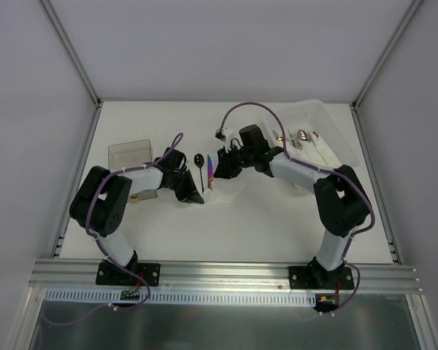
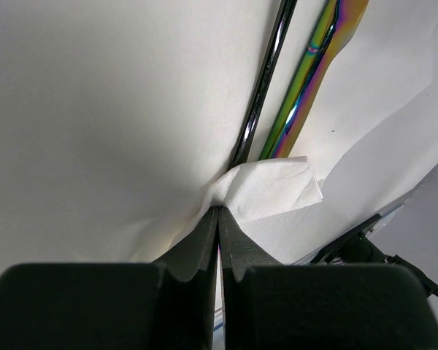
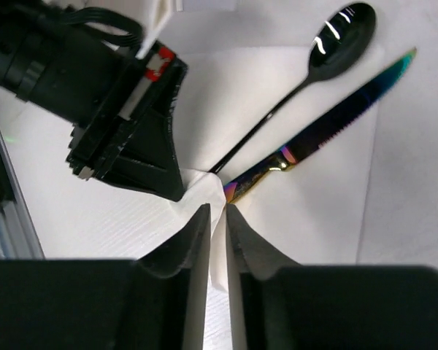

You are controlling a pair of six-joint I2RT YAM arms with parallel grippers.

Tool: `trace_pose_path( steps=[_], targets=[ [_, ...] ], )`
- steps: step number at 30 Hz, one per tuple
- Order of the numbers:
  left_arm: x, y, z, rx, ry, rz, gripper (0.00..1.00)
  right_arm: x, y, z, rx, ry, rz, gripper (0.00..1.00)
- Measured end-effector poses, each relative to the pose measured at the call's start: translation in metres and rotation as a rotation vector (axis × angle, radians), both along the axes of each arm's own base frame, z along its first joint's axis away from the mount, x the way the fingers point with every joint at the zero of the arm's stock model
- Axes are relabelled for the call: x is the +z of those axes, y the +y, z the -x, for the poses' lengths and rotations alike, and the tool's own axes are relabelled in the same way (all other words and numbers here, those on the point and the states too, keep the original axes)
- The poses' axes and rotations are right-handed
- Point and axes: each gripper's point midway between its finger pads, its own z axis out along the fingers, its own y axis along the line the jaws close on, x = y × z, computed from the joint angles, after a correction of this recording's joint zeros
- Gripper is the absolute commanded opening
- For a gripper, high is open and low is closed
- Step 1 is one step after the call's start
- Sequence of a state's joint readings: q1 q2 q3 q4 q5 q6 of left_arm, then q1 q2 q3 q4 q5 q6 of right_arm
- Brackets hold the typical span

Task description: Place the utensils on the paper napkin and roll it up

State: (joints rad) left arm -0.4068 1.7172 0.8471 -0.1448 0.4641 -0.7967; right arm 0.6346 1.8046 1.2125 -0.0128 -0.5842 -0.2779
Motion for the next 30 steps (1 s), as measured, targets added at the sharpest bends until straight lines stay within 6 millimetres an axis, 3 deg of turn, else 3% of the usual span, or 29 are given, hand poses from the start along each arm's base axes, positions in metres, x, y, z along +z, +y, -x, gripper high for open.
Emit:
trace_pose_path(
  steps=[6, 13, 18, 30],
  targets=[
    [0.000, 0.000, 0.000, 0.000, 0.001, 0.000, 0.01, -0.020, -0.009, -0.017, -0.147, 0.129, 0.044, 0.00],
    [-0.001, 0.000, 0.000, 0.000, 0.002, 0.001, 0.02, -0.034, -0.005, -0.031, -0.264, 0.141, 0.190, 0.00],
    [-0.001, -0.001, 0.000, -0.001, 0.004, 0.006, 0.02, -0.040, -0.001, -0.028, -0.331, 0.144, 0.285, 0.00],
    [-0.001, -0.002, -0.001, 0.001, 0.005, 0.007, 0.02, -0.082, -0.019, -0.014, -0.438, 0.224, 0.475, 0.00]
  ],
)
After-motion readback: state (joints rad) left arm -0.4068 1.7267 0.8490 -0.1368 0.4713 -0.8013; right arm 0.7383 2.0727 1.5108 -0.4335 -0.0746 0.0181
